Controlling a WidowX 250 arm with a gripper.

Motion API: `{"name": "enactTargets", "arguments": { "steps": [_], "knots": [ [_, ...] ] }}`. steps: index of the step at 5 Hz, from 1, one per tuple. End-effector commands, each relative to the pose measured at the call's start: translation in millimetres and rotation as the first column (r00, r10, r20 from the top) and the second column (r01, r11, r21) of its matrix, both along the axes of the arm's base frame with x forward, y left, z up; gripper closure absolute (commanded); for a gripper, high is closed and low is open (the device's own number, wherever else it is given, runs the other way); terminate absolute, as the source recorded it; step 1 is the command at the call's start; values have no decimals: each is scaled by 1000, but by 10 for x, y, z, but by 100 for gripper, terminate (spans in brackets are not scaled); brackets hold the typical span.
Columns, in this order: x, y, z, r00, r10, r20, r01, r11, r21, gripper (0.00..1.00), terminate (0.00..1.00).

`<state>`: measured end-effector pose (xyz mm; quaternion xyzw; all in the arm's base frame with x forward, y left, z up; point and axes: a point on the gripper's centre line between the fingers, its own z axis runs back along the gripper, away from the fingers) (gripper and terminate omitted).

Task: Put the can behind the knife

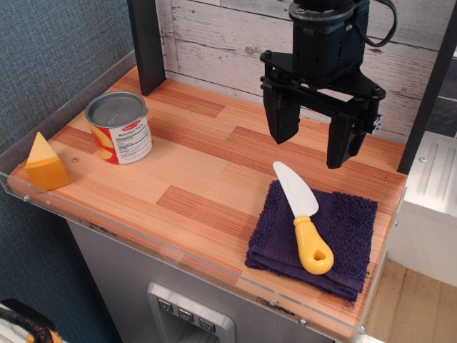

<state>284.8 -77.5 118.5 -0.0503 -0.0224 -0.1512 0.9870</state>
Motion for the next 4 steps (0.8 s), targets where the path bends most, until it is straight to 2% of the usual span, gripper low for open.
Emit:
{"name": "enactTargets", "arguments": {
  "steps": [1, 2, 3, 4],
  "knots": [
    [0, 0, 0, 1000, 0, 0, 0, 1000, 0, 0, 0],
    [-44, 297, 56, 970, 238, 43, -240, 969, 48, 0, 0],
    [-112, 675, 145, 880, 470, 70, -474, 879, 45, 0, 0],
    [-237, 1134, 255, 727, 666, 171, -682, 729, 61, 0, 0]
  ]
}}
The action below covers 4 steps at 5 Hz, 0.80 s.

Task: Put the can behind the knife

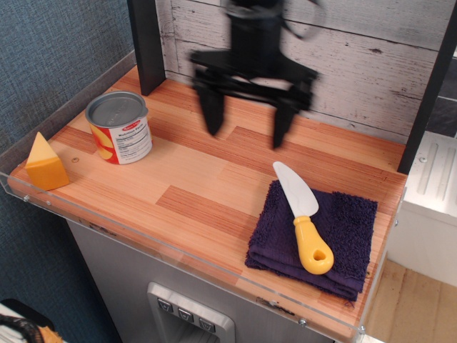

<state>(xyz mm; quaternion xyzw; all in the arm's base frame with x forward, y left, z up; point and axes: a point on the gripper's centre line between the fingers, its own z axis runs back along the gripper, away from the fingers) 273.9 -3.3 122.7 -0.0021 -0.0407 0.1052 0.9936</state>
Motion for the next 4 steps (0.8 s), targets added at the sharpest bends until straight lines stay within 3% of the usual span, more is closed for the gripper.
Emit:
{"name": "enactTargets", "arguments": {
  "steps": [1, 2, 4],
  "knots": [
    [-201, 841, 232, 883, 447, 142, -460, 885, 76, 0, 0],
    [-295, 1296, 185, 742, 647, 176, -666, 741, 87, 0, 0],
    [-414, 1828, 44, 342, 915, 213, -932, 359, -45, 0, 0]
  ]
}}
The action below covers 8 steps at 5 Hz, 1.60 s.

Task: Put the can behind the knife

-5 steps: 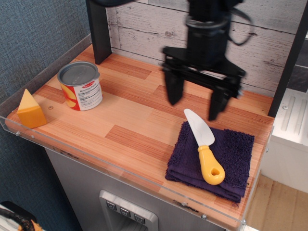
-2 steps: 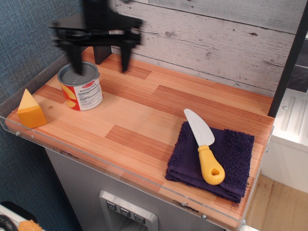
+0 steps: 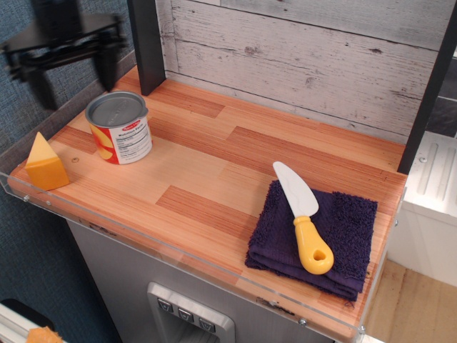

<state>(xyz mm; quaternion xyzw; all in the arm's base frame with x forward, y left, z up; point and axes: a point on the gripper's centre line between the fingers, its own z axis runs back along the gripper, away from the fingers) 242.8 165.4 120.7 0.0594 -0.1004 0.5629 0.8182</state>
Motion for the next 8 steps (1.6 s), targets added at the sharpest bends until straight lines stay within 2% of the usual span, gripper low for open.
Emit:
{"name": "enactTargets", "arguments": {
  "steps": [1, 4, 6, 8],
  "knots": [
    [-46, 278, 11, 928, 349, 134, -354, 935, 20, 0, 0],
    [215, 483, -316, 850, 515, 111, -521, 853, 26, 0, 0],
    [296, 264, -455, 854, 512, 88, -514, 858, 0, 0, 0],
    [505, -27, -570, 863, 502, 59, -501, 865, -20, 0, 0]
  ]
}}
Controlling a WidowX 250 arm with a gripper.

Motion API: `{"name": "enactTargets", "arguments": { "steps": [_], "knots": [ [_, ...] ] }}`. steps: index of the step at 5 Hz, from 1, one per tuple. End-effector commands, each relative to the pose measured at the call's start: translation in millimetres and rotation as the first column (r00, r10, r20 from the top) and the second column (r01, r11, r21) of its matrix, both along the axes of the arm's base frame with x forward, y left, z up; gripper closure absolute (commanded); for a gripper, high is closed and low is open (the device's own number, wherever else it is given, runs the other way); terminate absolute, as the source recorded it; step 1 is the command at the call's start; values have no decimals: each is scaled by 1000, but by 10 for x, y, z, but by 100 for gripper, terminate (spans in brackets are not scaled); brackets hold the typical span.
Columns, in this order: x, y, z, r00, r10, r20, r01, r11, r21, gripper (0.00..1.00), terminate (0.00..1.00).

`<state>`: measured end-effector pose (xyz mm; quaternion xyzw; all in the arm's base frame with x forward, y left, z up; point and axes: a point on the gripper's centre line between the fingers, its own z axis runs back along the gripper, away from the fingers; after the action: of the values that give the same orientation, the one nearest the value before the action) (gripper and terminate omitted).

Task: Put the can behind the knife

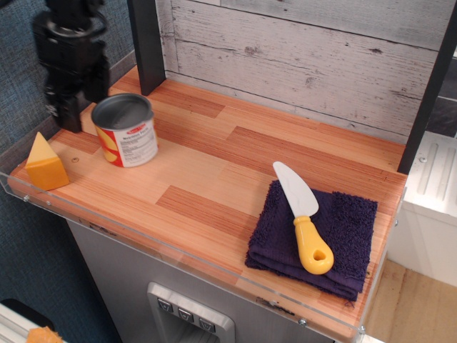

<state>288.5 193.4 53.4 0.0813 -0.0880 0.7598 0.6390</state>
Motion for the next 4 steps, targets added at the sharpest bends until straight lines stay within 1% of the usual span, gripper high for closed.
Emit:
{"name": "enactTargets", "arguments": {
  "steps": [1, 2, 3, 4],
  "knots": [
    [108, -475, 125, 996, -33, 80, 35, 999, -18, 0, 0],
    [229, -719, 129, 994, -29, 108, 37, 997, -68, 0, 0],
    [338, -889, 99, 992, -44, 122, 57, 993, -107, 0, 0],
    [484, -1091, 69, 990, -69, 124, 84, 990, -117, 0, 0]
  ]
}}
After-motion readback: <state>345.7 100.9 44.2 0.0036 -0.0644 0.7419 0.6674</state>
